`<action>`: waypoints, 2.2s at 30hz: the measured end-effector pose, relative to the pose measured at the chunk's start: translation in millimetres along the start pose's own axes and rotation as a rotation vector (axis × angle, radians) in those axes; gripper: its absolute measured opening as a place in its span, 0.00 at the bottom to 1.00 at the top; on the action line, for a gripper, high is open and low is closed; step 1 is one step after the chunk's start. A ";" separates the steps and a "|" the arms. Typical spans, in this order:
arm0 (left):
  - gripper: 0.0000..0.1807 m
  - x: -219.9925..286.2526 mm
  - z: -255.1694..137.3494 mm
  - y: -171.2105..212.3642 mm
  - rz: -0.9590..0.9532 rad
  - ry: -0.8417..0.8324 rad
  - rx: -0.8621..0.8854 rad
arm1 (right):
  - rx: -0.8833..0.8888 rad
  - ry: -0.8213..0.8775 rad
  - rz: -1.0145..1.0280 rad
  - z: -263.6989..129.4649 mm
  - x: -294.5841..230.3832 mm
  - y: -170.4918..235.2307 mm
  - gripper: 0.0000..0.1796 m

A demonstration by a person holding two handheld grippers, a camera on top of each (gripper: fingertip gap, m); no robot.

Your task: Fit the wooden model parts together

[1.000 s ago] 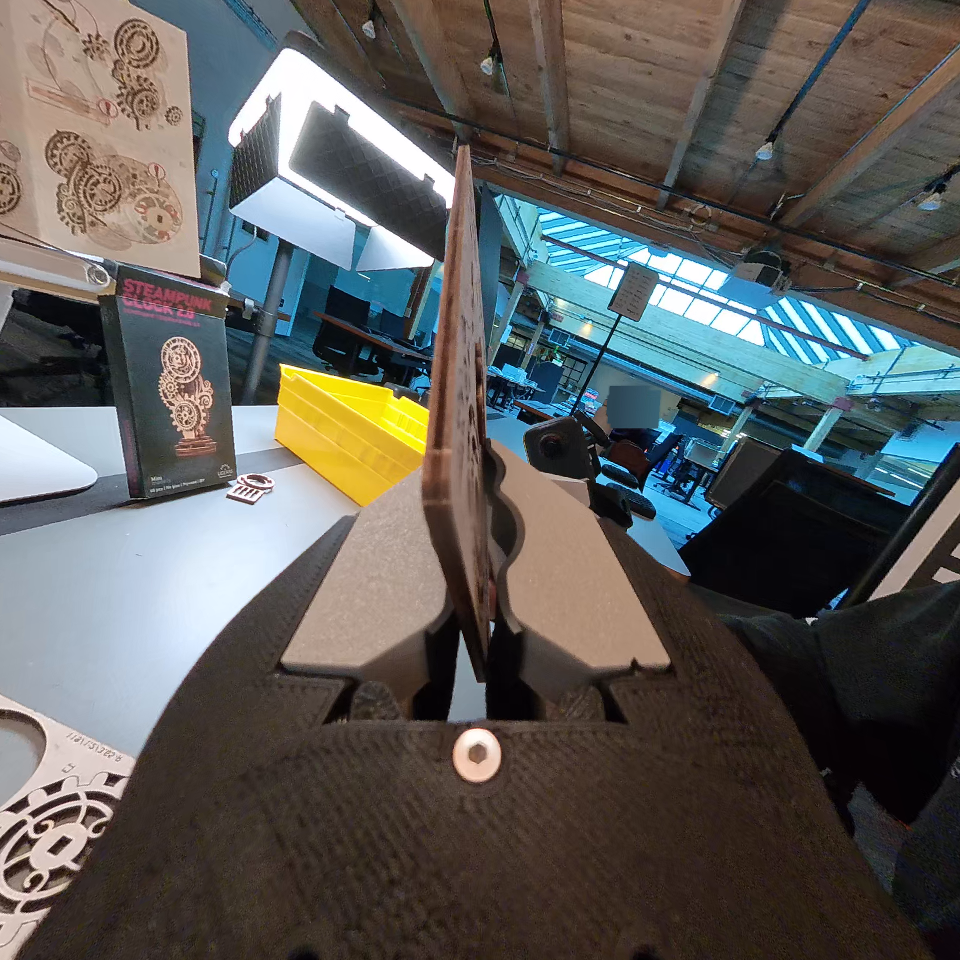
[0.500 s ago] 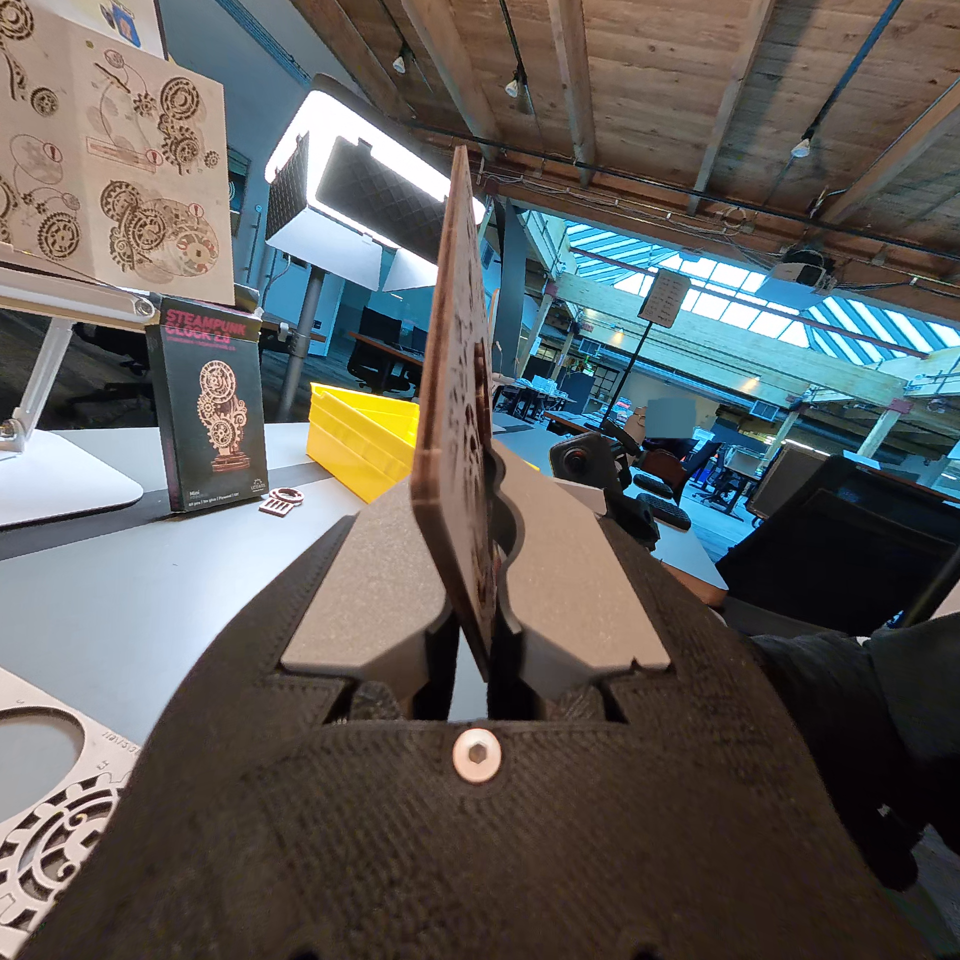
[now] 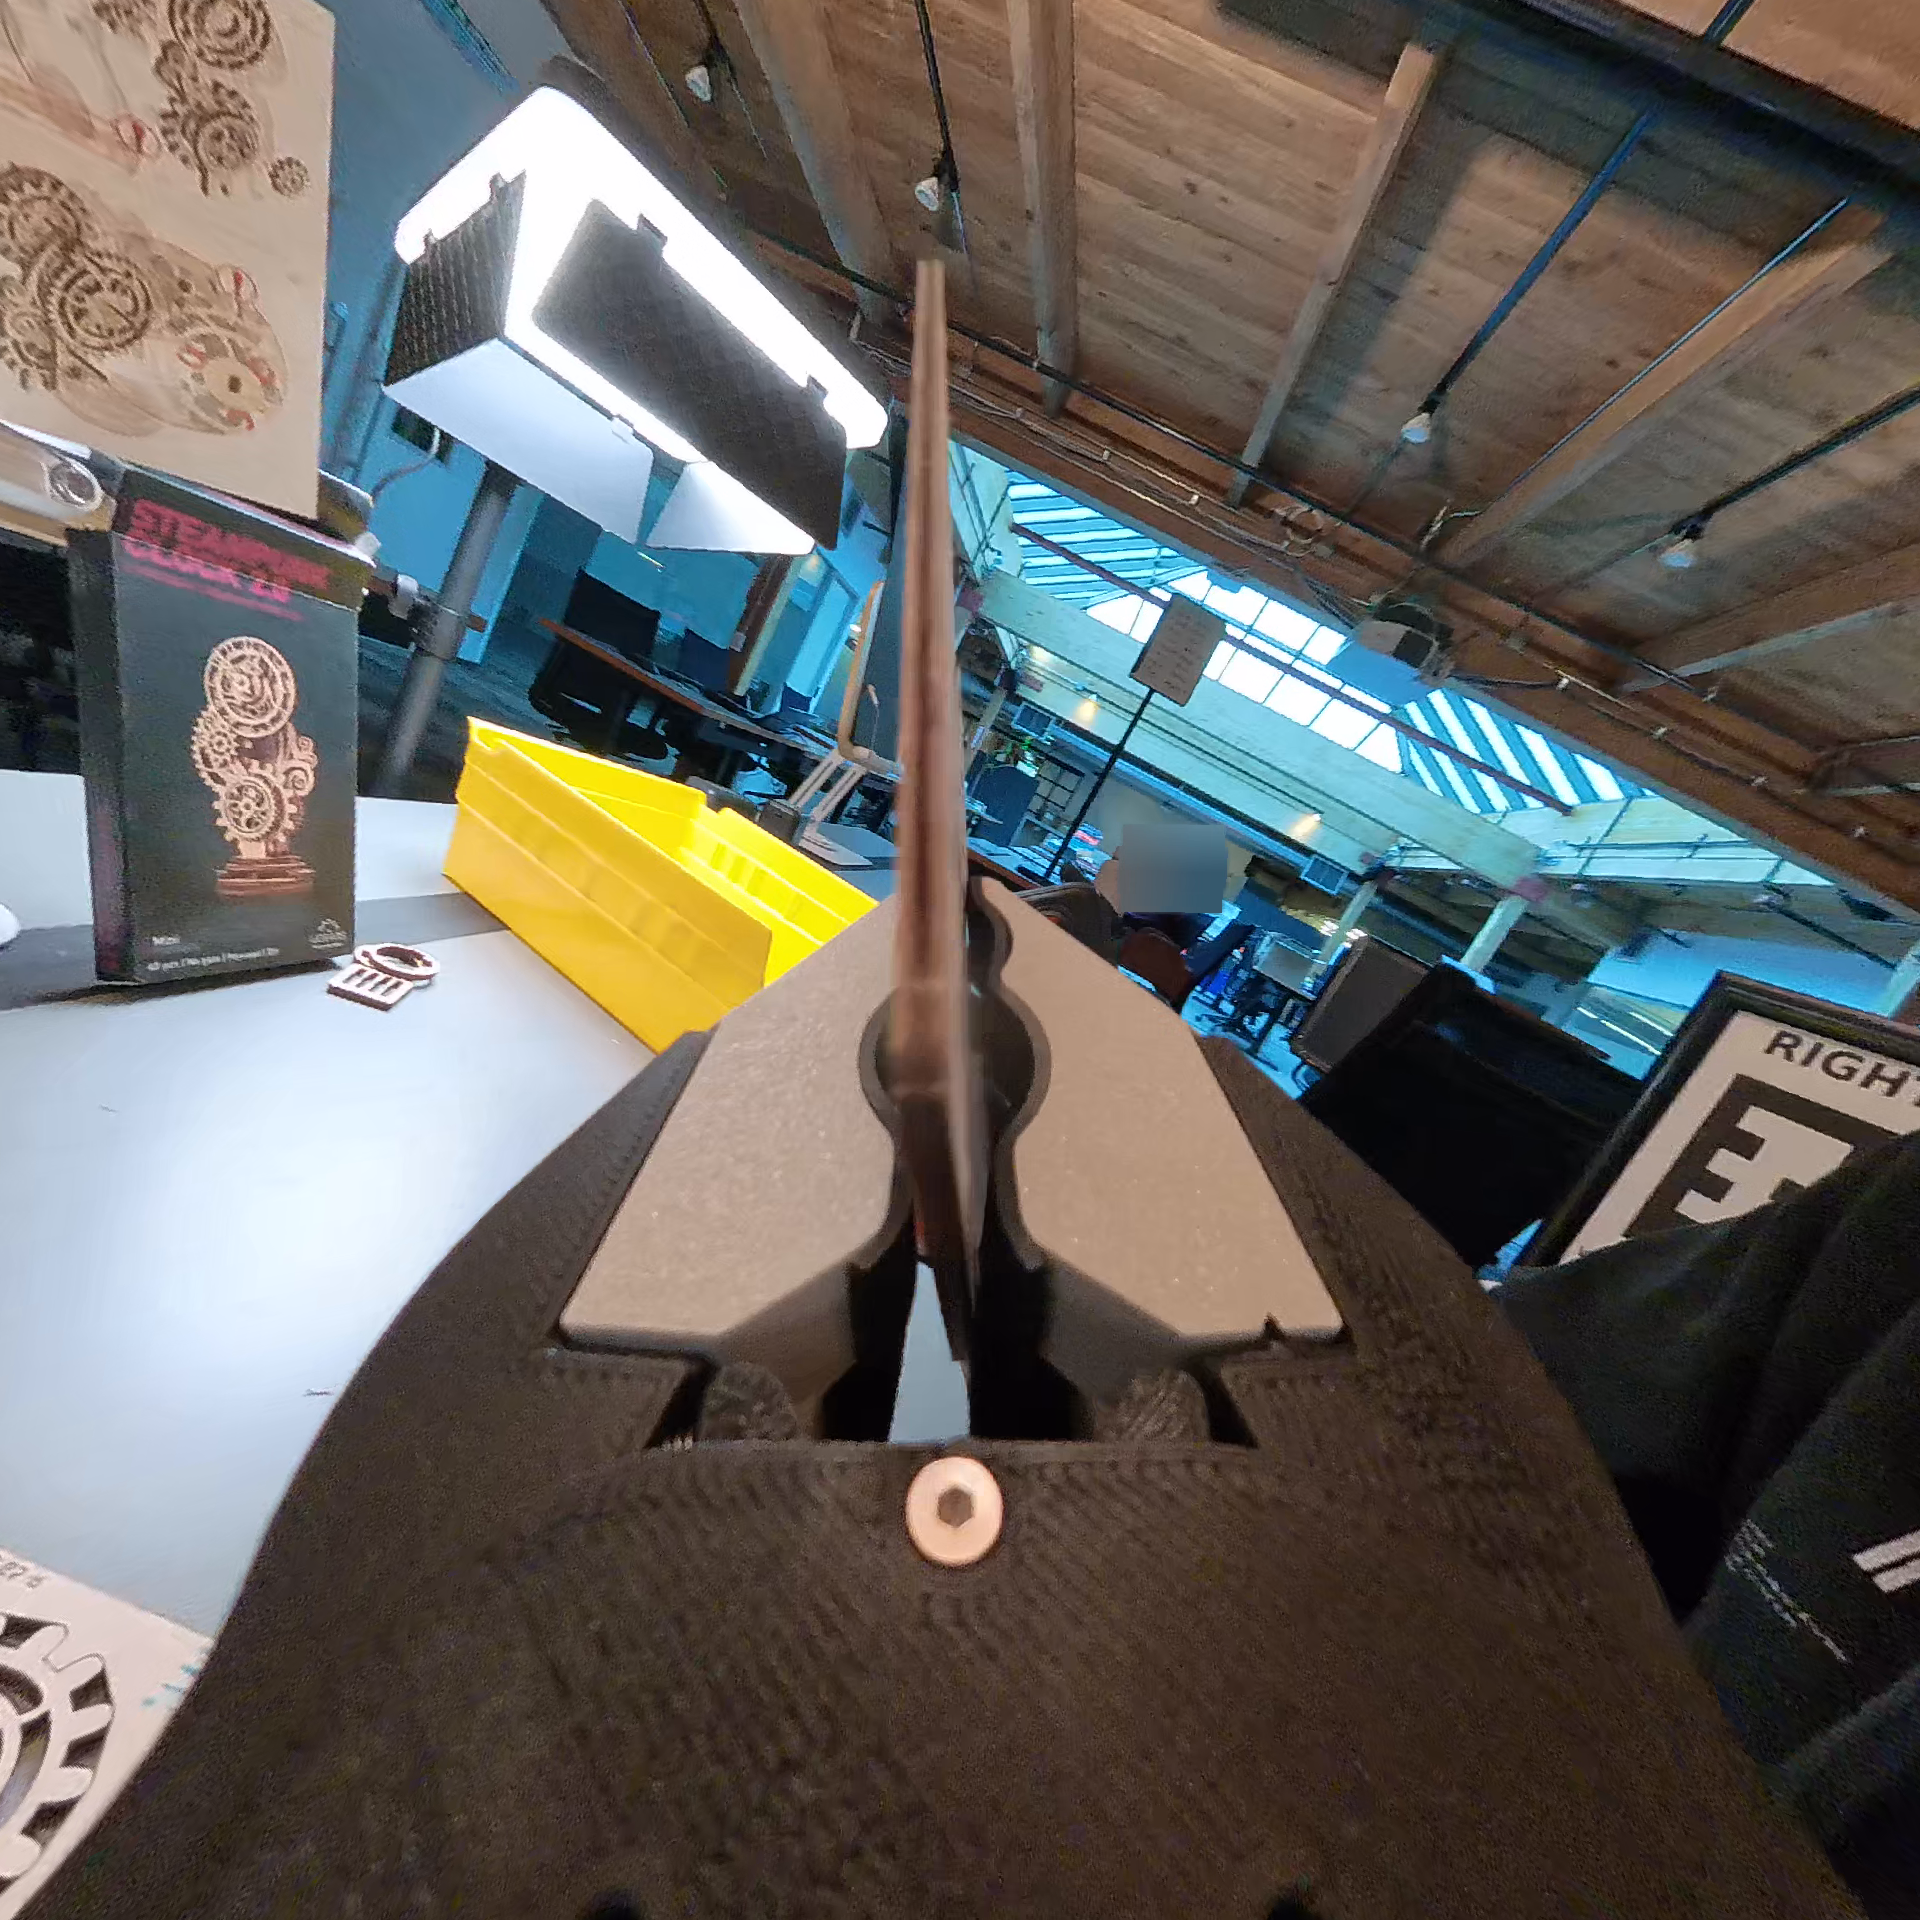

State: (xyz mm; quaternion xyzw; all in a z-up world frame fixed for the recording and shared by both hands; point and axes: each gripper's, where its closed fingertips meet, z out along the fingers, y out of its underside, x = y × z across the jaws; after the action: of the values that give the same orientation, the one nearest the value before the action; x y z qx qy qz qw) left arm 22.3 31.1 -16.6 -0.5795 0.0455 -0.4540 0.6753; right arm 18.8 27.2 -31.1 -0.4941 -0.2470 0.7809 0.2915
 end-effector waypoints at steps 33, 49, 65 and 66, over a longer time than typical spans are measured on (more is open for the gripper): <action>0.01 2.1 0.9 9.1 0.093 0.014 -0.124 | -0.086 0.050 -0.146 -6.6 -1.5 -6.7 0.01; 0.01 6.3 2.2 11.0 0.158 0.001 -0.114 | -0.088 0.123 -0.227 -6.8 -3.8 -6.9 0.00; 0.02 13.6 3.5 6.8 0.173 0.054 -0.108 | 0.008 0.187 -0.321 -6.1 -12.2 -11.5 0.00; 0.01 12.7 3.1 6.1 0.156 0.062 -0.103 | 0.000 0.181 -0.304 -5.5 -11.4 -11.6 0.01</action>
State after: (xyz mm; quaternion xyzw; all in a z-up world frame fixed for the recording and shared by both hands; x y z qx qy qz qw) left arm 34.9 24.5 -14.7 -0.5939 0.1346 -0.4150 0.6760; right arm 30.2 28.0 -18.3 -0.5193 -0.2916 0.6803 0.4272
